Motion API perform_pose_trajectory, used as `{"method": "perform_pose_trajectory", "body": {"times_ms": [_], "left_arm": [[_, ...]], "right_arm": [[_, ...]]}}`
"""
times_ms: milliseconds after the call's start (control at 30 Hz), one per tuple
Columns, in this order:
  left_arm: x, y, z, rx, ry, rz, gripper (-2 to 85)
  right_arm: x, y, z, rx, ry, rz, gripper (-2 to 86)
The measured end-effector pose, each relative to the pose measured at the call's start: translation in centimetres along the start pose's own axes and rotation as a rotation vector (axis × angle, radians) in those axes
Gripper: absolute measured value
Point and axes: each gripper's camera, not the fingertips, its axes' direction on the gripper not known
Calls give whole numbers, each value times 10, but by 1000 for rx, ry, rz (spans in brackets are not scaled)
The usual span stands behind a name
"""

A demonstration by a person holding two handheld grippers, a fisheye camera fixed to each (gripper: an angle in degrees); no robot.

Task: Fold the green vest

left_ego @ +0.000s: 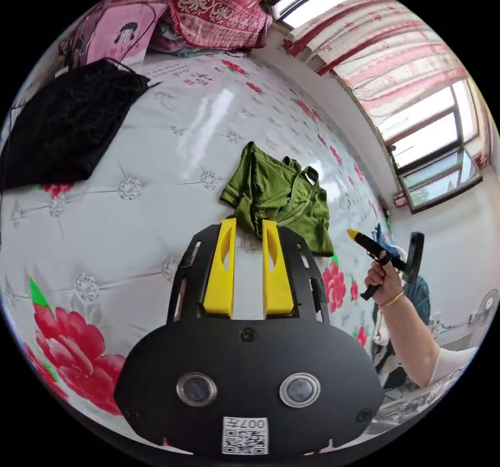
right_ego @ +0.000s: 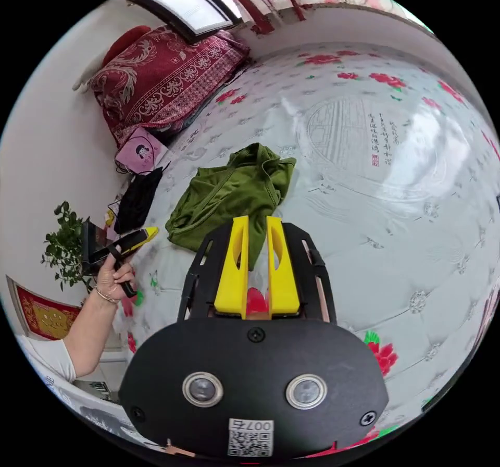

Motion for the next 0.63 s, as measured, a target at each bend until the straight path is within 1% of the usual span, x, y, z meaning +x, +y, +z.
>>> {"method": "perform_pose_trajectory", "body": {"times_ms": [67, 133, 200, 233, 300, 400, 433, 500, 533, 567, 633], "left_arm": [[37, 64, -5, -31, -149, 133, 80], [61, 117, -3, -97, -199, 197, 78], [84, 165, 0, -187, -218, 239, 77], [100, 193, 3, -252, -213, 261, 76], [128, 230, 6, -332, -190, 315, 75], [172, 277, 14, -419, -186, 406, 77], [188, 290, 18, -437, -190, 431, 78], [204, 307, 30, -475, -216, 433, 79], [210, 313, 35, -462, -248, 418, 79], [219, 318, 41, -453, -288, 446, 79], [230, 323, 48, -451, -328, 486, 76]], "right_arm": [[-18, 36, -1, -74, 80, -108, 23], [-35, 84, -2, -169, 173, -195, 18], [-54, 157, -11, -305, 269, -276, 11], [-58, 174, -15, -340, 284, -284, 10], [-74, 238, -32, -463, 316, -305, 7], [-94, 300, -47, -549, 354, -300, 5], [-97, 310, -48, -556, 352, -293, 5], [-113, 339, -53, -404, 401, -311, 6], [-116, 344, -52, -374, 423, -322, 7], [-123, 350, -49, -334, 457, -336, 9], [-125, 351, -49, -303, 453, -280, 14]]}}
